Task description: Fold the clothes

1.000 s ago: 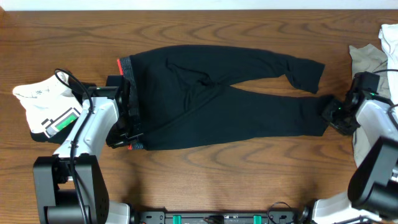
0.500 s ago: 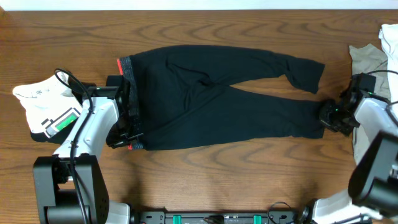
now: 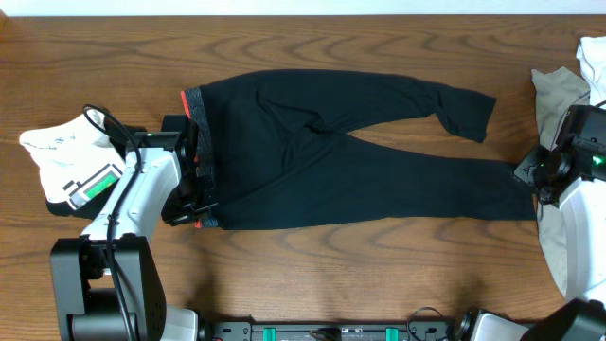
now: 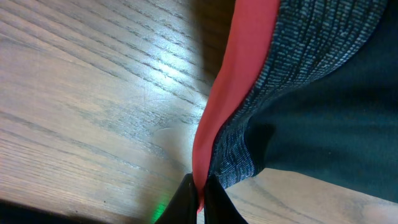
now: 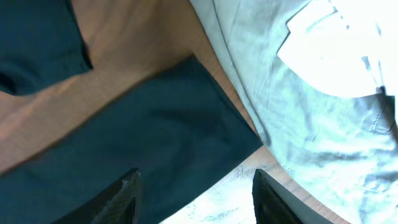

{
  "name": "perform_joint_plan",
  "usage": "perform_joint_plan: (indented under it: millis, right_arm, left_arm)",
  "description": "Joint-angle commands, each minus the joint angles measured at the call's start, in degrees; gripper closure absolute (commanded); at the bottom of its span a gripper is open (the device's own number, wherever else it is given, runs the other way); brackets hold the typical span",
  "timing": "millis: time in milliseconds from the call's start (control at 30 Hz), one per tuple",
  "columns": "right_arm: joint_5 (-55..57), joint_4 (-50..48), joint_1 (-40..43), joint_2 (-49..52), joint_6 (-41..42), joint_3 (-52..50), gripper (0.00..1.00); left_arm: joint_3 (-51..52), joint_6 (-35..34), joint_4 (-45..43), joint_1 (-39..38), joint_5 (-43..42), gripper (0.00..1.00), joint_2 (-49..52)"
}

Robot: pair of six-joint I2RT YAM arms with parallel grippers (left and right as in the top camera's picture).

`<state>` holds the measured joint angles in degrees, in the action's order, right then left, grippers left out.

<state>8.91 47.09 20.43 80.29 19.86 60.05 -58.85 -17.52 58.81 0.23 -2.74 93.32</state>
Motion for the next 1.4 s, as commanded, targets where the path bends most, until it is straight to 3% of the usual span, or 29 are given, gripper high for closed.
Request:
perform_joint_plan:
  millis: [0, 167, 400, 933, 1000, 1033, 1067, 1100, 1267, 1367]
  right_arm:
    - [1.2, 1.0, 0.2, 2.0, 0.5, 0.1, 0.42]
    - [0.9, 2.0, 0.2, 5.5, 0.5, 0.1, 0.37]
    - [-4.9, 0.7, 0.2, 10.6, -2.7, 0.1, 0.54]
    - [-4.9, 0.0, 0.2, 14.5, -2.8, 0.0, 0.53]
    - [-4.9, -0.5, 0.2, 14.5, -2.8, 0.0, 0.61]
    - [-4.9, -0.9, 0.2, 14.5, -2.8, 0.0, 0.74]
    - [-5.4, -1.4, 0.2, 14.6, -2.8, 0.0, 0.94]
    - [-6.1, -1.8, 0.2, 14.6, -2.9, 0.0, 0.99]
    - [-7.4, -2.5, 0.2, 14.6, -3.9, 0.0, 0.98]
    - [-7.4, -2.5, 0.2, 14.6, -3.9, -0.2, 0.97]
  left_arm:
    - [0.3, 0.8, 0.5, 0.2, 0.8, 0.94, -0.4]
    - [0.3, 0.8, 0.5, 0.2, 0.8, 0.94, -0.5]
    - [0.3, 0.8, 0.5, 0.2, 0.9, 0.93, -0.4]
    - [0.3, 1.4, -5.7, 0.2, 2.4, 0.89, -0.5]
    - [0.3, 1.4, -6.0, 0.2, 2.4, 0.90, -0.5]
    - [0.3, 1.4, -6.0, 0.2, 2.4, 0.90, -0.5]
    - [0.3, 1.4, -5.8, 0.2, 3.0, 0.91, -0.5]
    - [0.3, 1.3, -5.3, 0.2, 4.3, 0.94, -0.5]
    - [0.3, -4.2, -2.4, 0.2, 12.8, 0.94, -0.5]
    - [0.3, -6.8, -0.2, 0.4, 12.9, 0.94, -0.5]
